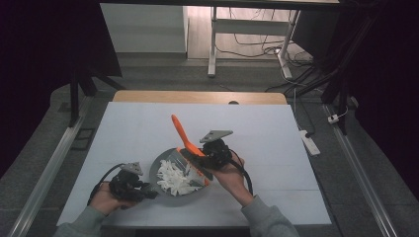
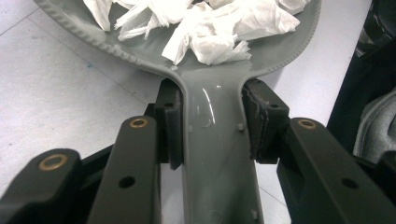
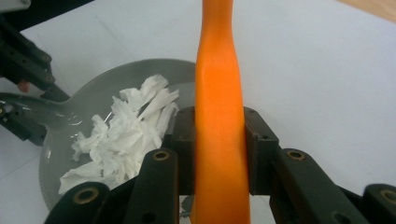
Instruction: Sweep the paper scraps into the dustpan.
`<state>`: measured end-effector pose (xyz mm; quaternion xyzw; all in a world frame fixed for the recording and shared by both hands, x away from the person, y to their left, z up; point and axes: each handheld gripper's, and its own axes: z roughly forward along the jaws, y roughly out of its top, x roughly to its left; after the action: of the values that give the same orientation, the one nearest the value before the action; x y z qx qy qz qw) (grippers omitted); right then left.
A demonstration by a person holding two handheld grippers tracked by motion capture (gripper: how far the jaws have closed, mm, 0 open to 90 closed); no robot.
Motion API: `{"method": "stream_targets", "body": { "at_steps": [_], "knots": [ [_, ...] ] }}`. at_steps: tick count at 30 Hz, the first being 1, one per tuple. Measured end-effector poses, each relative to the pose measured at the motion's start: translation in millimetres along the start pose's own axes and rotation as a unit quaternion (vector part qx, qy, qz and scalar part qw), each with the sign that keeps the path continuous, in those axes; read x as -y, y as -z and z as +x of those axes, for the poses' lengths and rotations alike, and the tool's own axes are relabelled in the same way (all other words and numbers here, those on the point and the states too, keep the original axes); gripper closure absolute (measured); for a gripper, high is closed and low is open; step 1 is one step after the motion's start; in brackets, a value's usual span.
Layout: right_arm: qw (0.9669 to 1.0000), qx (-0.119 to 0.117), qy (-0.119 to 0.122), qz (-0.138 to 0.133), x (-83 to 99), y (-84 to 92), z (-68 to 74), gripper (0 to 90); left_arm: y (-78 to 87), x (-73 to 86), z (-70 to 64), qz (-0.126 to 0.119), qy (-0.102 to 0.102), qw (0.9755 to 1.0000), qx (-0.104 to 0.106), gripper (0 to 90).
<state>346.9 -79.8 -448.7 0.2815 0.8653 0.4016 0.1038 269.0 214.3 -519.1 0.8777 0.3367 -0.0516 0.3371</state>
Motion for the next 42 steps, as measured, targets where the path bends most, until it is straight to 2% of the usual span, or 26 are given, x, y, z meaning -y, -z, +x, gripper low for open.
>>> {"method": "stream_targets", "body": {
  "at_steps": [8,11,14,16,17,20,23,25,29,30,32,34,36,37,39,42],
  "knots": [
    [0.9996,0.005,-0.006,-0.028,-5.7,15.5,-3.7,70.9,-2.2,0.4,1.0,0.005,0.002,1.0000,-0.003,61.3],
    [0.9996,0.006,-0.006,-0.028,-6.4,18.1,-6.0,70.8,-1.9,0.5,1.8,0.004,0.004,1.0000,-0.005,61.3],
    [1.0000,-0.005,-0.006,0.002,-4.1,12.7,-10.1,70.9,-2.3,0.6,2.1,0.004,0.007,0.9999,-0.007,61.3],
    [0.9998,0.002,-0.009,0.015,-0.9,7.1,-13.8,70.9,-2.5,0.5,2.0,0.005,0.009,0.9999,-0.008,61.2],
    [0.9997,0.011,-0.010,0.022,1.0,3.9,-16.6,70.9,-2.6,0.5,2.1,0.006,0.008,0.9999,-0.007,61.2],
    [0.9966,0.065,0.000,0.052,9.6,-9.4,-27.9,70.9,-3.3,0.3,2.1,0.008,0.007,0.9999,-0.006,61.3],
    [0.9931,0.091,0.006,0.074,16.3,-22.4,-34.7,70.9,-4.9,-0.2,2.5,0.010,0.008,0.9999,-0.006,61.3],
    [0.9930,0.091,0.008,0.075,14.5,-26.6,-32.1,70.9,-5.3,-0.4,2.5,0.010,0.010,0.9999,-0.006,61.3],
    [0.9913,0.091,0.043,0.084,8.9,-37.6,-12.6,70.8,-6.4,-1.0,2.5,0.009,0.011,0.9999,-0.005,61.3],
    [0.9913,0.085,0.052,0.086,6.7,-40.4,-4.8,70.9,-6.6,-1.1,2.4,0.010,0.011,0.9999,-0.005,61.3],
    [0.9954,0.039,0.044,0.077,3.9,-43.0,6.1,70.9,-6.9,-0.9,2.3,0.011,0.012,0.9999,-0.005,61.3],
    [0.9946,0.029,0.067,0.074,-0.2,-41.8,18.7,70.9,-6.9,-0.9,2.3,0.009,0.012,0.9999,-0.006,61.2],
    [0.9959,-0.026,0.061,0.062,-5.5,-36.7,25.5,70.9,-6.9,-0.9,2.4,0.008,0.011,0.9999,-0.006,61.2],
    [0.9958,-0.037,0.063,0.055,-8.0,-32.8,29.2,70.9,-7.2,-0.7,2.5,0.008,0.011,0.9999,-0.005,61.2],
    [0.9955,-0.028,0.079,0.045,-13.2,-24.6,33.2,70.9,-6.9,-0.3,2.3,0.007,0.011,0.9999,-0.006,61.3],
    [0.9971,-0.023,0.066,0.031,-14.6,-16.8,25.1,70.9,-6.4,-0.1,2.4,0.006,0.010,0.9999,-0.008,61.3]
  ]
}}
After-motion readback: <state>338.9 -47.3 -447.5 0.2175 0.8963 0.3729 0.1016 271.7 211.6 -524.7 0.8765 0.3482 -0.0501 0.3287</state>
